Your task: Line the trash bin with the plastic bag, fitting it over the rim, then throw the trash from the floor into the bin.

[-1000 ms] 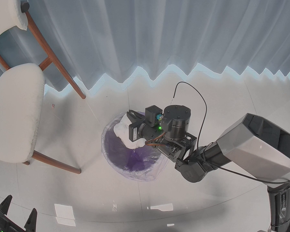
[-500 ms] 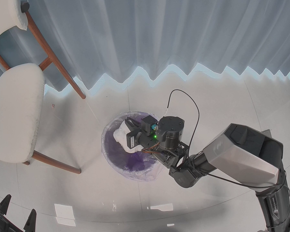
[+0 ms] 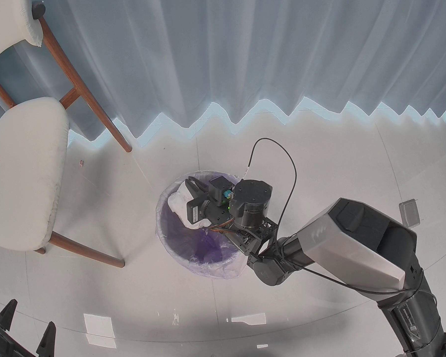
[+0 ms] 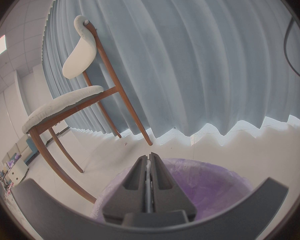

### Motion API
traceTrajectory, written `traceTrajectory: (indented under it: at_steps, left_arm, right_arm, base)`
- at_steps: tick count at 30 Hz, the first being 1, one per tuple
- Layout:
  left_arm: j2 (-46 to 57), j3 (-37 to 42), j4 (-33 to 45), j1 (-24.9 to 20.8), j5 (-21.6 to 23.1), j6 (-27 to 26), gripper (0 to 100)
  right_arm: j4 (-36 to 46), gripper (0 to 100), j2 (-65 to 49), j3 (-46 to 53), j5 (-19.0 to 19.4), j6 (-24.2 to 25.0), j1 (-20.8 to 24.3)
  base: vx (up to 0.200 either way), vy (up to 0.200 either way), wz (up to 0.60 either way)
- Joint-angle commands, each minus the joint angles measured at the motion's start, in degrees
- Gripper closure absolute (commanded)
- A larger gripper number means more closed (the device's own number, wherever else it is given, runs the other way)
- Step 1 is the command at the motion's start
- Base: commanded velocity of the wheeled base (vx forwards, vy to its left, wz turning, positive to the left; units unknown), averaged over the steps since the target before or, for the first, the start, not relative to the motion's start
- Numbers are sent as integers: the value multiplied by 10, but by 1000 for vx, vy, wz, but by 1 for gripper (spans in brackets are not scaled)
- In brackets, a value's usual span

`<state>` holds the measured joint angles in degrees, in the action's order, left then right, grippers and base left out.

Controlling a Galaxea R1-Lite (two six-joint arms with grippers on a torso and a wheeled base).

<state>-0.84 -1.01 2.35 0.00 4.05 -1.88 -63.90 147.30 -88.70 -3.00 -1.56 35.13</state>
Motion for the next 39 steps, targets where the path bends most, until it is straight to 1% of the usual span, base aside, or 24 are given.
traceTrajectory:
  at_steps: [1,4,5,11,16,22,26,32,39]
  left_arm:
    - [7,10,0,0,0,0,0]
    - [7,10,-1,0,0,0,0]
    - [7,10,-1,0,0,0,0]
    - [7,10,0,0,0,-1,0]
    - [7,10,-1,0,0,-1,0]
    - [7,10,-1,0,0,0,0]
    - [7,10,-1,0,0,3,0]
    - [7,10,-1,0,0,3,0]
    - [7,10,-1,0,0,4,0]
  right_arm:
    - [0,100,14,-8,-1,0,2]
    - [0,100,16,-7,-5,-2,2]
    - [-1,0,16,-6,-8,-1,2]
    - [-3,0,9,-6,-10,1,2]
    - [-2,0,-23,2,-11,1,2]
    - [-2,0,-110,63,-24,1,-9]
    - [-8,0,-206,172,-36,2,-38]
    - [-8,0,-337,275,-38,2,-112]
    - [-9,0,-497,444,-38,1,-184]
  base:
    - [0,0,0]
    - [0,0,0]
    - [0,0,0]
    - [0,0,0]
    - [0,0,0]
    - [0,0,0]
    - [0,0,0]
    - [0,0,0]
    - [0,0,0]
